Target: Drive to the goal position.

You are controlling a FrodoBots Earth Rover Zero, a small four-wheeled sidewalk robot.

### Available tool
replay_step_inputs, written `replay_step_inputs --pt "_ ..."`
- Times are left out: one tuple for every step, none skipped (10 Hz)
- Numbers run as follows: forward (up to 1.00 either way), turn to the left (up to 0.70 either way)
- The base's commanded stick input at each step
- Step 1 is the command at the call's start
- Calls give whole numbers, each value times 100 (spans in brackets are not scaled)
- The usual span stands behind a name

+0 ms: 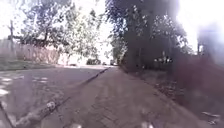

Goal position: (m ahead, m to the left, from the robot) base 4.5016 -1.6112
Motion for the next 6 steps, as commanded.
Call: replay_step_inputs --pt "68 0" --pt "68 0" --pt "68 0" --pt "68 0" --pt "68 0" --pt "68 0"
